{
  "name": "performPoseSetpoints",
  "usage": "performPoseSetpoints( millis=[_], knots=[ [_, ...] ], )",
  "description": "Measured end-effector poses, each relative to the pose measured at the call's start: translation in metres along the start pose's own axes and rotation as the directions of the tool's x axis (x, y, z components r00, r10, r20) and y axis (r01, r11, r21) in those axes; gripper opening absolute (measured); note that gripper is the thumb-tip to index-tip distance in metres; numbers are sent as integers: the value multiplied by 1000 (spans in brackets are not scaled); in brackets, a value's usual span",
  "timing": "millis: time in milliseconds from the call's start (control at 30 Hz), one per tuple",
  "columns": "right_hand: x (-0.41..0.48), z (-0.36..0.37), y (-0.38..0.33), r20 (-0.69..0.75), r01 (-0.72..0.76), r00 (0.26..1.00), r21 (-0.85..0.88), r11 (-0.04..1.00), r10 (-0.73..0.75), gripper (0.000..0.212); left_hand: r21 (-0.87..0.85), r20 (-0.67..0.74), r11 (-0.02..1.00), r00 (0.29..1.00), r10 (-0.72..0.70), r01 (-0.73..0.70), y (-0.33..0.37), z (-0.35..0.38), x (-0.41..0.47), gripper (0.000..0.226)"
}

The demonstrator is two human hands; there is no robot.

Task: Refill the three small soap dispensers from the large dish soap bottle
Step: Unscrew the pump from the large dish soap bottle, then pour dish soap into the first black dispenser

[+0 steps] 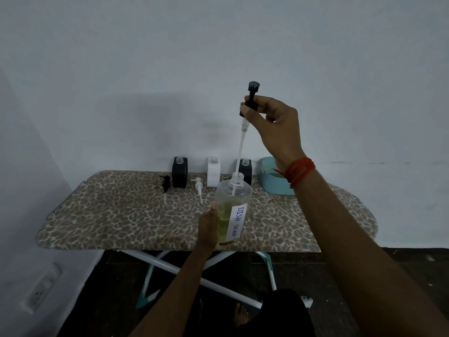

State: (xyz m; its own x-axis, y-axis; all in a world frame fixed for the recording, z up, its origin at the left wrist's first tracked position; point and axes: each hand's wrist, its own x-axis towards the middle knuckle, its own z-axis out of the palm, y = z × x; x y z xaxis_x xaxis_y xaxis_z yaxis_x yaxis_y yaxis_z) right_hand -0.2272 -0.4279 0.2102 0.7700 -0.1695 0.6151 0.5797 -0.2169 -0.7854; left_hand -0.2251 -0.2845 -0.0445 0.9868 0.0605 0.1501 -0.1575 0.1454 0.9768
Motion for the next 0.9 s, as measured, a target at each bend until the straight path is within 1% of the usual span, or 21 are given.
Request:
performPoseSetpoints(
  millis=[67,167,200,233,267,367,400,467,500,533,567,600,667,733,767,833,867,900],
  knots=[
    [-2,-1,1,25,-40,999,71,997,38,22,3,-6,1000,1000,23,-23,-1,0,-1,57],
    [-3,-3,2,10,-64,998,80,995,64,23,-10,14,1000,1000,18,-17,-1,1,-1,84],
    [-2,-5,1,-1,-68,998,98,993,69,25,-12,16,1000,1000,5,-5,-1,1,-1,90],
    [0,-6,0,-15,-72,997,134,988,75,27,-22,14,1000,1000,-3,3,-1,2,-2,92],
    [4,-8,-1,-40,-75,996,173,982,83,29,-33,11,999,1000,-5,5,-2,2,-3,88],
    [24,-18,-11,-129,-54,988,258,965,89,30,-23,12,1000,1000,-18,19,-9,0,-3,63],
    [32,-23,-14,-149,-39,985,267,963,81,30,-21,18,999,999,-39,39,-13,-2,-3,61],
    [47,-35,-15,-174,-18,983,256,966,64,30,-23,17,995,995,-99,99,-20,-6,-5,69],
    [53,-40,-12,-179,-17,982,245,969,62,31,-36,5,992,992,-124,124,-23,-7,-6,65],
    [56,-45,-7,-183,-27,981,229,973,70,32,-52,-17,989,990,-140,139,-27,-9,-6,53],
    [58,-48,1,-185,-53,978,206,977,92,33,-63,-33,987,988,-153,151,-30,-11,-6,45],
    [57,-51,12,-185,-94,975,175,980,126,33,-77,-45,984,986,-163,160,-32,-13,-5,42],
    [49,-54,45,-168,-195,964,90,977,208,31,-65,-55,986,986,-159,155,-29,-14,-3,43],
    [36,-57,83,-138,-284,952,-77,956,272,31,-40,-47,990,989,-137,135,-26,-13,1,51],
    [30,-59,102,-115,-306,951,-195,932,288,31,-36,-37,992,992,-120,118,-24,-11,4,54],
    [17,-66,137,-59,-302,951,-410,860,305,30,-21,-31,996,996,-83,83,-20,-7,10,60],
    [11,-70,152,-34,-300,945,-483,823,325,29,-14,-28,997,997,-77,77,-19,-5,13,64],
    [6,-75,167,-10,-307,934,-536,787,357,29,-18,-24,998,997,-67,66,-19,-4,15,62]
  ],
)
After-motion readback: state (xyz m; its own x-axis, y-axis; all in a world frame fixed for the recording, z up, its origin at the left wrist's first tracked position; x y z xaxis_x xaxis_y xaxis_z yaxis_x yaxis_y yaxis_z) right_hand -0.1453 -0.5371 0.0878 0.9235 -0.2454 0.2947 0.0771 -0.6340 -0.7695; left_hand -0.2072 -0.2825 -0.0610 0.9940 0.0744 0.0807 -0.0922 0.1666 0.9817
